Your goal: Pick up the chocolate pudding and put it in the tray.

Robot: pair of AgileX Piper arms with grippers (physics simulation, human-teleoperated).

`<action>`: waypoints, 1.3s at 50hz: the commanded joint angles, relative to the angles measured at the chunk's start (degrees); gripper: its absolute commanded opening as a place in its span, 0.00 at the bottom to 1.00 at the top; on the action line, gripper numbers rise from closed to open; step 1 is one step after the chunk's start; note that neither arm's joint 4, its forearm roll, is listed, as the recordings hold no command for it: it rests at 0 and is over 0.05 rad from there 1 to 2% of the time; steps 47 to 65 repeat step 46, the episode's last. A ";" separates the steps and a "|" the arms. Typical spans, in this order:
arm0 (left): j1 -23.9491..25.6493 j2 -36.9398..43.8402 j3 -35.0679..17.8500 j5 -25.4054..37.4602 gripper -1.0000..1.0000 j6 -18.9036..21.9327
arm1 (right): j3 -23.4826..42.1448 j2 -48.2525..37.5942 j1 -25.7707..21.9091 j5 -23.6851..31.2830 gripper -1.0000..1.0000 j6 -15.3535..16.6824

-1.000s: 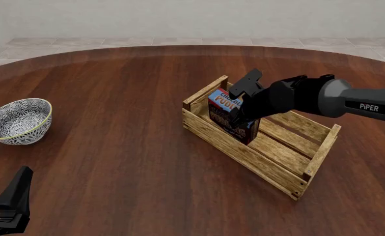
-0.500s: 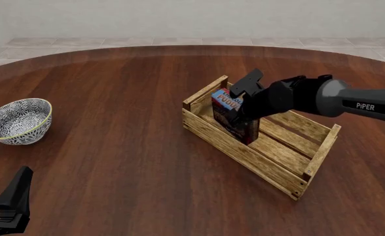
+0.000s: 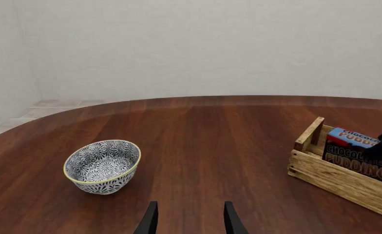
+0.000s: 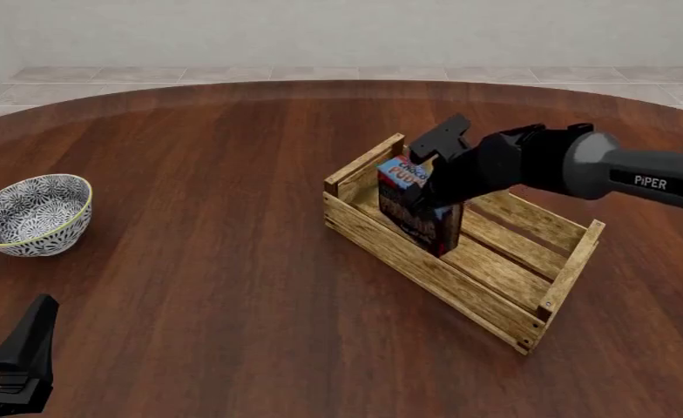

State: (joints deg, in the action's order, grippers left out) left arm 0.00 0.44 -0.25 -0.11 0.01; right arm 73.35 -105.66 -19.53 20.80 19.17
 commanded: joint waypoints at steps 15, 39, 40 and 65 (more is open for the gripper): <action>0.00 0.00 0.00 0.00 1.00 0.00 | 4.86 12.32 -0.87 9.99 1.00 -0.49; 0.00 0.00 0.00 0.00 1.00 0.00 | 18.53 48.50 -1.56 37.18 1.00 10.65; 0.00 0.00 0.00 0.00 1.00 0.00 | 19.01 49.84 -1.64 37.93 1.00 10.67; 0.00 0.00 0.00 0.00 1.00 0.00 | 16.96 57.96 -1.50 40.52 1.00 11.76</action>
